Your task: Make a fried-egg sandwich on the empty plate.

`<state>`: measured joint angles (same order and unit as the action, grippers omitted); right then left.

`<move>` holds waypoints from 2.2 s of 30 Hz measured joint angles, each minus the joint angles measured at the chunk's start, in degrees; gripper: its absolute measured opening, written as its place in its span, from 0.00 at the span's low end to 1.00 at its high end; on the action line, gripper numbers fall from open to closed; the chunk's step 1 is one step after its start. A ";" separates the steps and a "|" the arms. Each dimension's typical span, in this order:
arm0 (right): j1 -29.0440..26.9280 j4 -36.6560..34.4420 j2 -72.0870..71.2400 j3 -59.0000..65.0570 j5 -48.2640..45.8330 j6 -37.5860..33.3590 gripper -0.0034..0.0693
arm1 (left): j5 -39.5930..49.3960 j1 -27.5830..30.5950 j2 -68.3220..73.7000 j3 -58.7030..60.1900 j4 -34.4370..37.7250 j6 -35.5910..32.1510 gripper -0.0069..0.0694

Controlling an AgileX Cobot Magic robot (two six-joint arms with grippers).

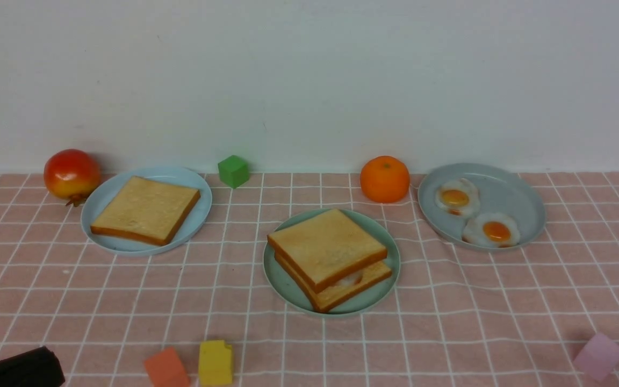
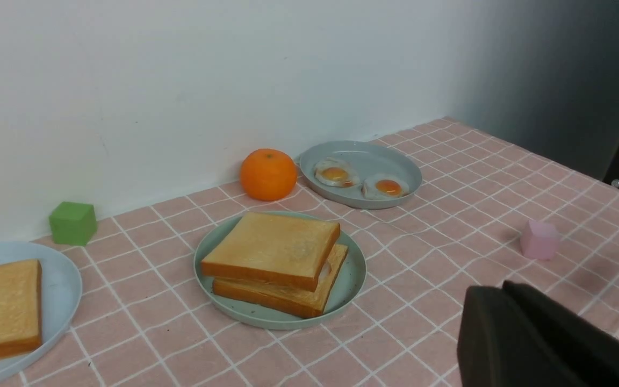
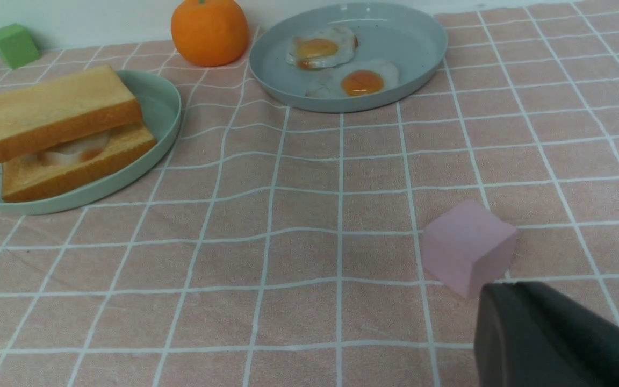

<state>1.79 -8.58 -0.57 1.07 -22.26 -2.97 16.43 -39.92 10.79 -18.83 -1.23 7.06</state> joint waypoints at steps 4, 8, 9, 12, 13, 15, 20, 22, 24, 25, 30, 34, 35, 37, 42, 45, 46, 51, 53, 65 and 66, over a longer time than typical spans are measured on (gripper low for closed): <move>0.00 0.00 0.00 0.00 0.00 0.01 0.10 | -1.24 6.50 -0.37 1.71 0.74 0.46 0.10; 0.00 0.00 0.00 -0.04 0.00 0.06 0.10 | -2.67 17.93 -2.53 5.23 2.15 0.82 0.07; 0.00 0.00 0.00 -0.04 0.00 0.06 0.10 | -3.43 22.66 -3.94 7.59 3.03 0.86 0.07; 0.00 0.00 0.00 -0.04 -0.05 0.06 0.10 | -4.21 30.82 -6.63 12.05 4.84 0.86 0.07; 0.00 0.00 0.00 -0.04 -0.05 0.06 0.10 | -4.27 33.48 -8.06 14.24 5.53 0.86 0.07; 0.00 0.00 0.00 -0.04 -0.05 0.06 0.10 | -4.17 36.08 -10.00 17.28 6.26 0.86 0.07; 0.00 0.00 0.00 -0.04 -0.05 0.06 0.10 | 4.24 39.43 -11.42 20.46 7.80 1.31 0.07; 0.00 0.00 0.00 -0.04 -0.05 0.06 0.10 | 5.36 39.66 -11.42 20.57 7.80 1.44 0.07; 0.00 0.00 0.00 -0.04 -0.05 0.06 0.10 | 5.64 39.81 -11.42 20.57 7.84 1.50 0.07; 0.00 0.00 0.00 -0.04 -0.05 0.06 0.10 | 5.64 39.81 -11.42 20.57 7.84 1.50 0.07; 0.00 0.00 0.00 -0.04 -0.05 0.06 0.10 | 5.64 39.81 -11.42 20.57 7.84 1.50 0.07; 0.00 0.00 0.00 -0.04 -0.05 0.06 0.10 | 5.64 39.81 -11.42 20.57 7.84 1.50 0.07; 0.00 0.00 0.00 -0.04 -0.05 0.06 0.10 | 5.64 39.81 -11.42 20.57 7.84 1.50 0.07; 0.00 0.00 0.00 -0.04 -0.05 0.06 0.10 | 5.64 39.81 -11.42 20.57 7.84 1.50 0.07; 0.00 0.00 0.00 -0.04 -0.05 0.06 0.10 | 5.64 39.81 -11.42 20.57 7.84 1.50 0.07; 0.00 0.00 0.00 -0.04 -0.05 0.06 0.10 | 5.64 39.81 -11.42 20.57 7.84 1.50 0.07; 0.00 0.00 0.00 -0.04 -0.05 0.06 0.10 | 5.64 39.81 -11.42 20.57 7.84 1.50 0.07; 0.00 0.00 0.00 -0.04 -0.05 0.06 0.10 | 5.64 39.81 -11.42 20.57 7.84 1.50 0.07; 0.00 0.00 0.00 -0.04 -0.05 0.06 0.10 | 5.64 39.81 -11.42 20.57 7.84 1.50 0.07; 0.00 0.00 0.00 -0.04 -0.10 0.06 0.10 | 5.64 39.81 -11.42 20.57 7.84 1.50 0.08; 0.00 0.00 0.00 -0.04 -0.10 0.06 0.10 | 5.64 39.81 -11.42 20.57 7.84 1.50 0.08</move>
<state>1.79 -8.58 -0.57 1.03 -22.37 -2.91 22.07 -0.11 -0.63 1.73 6.61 8.57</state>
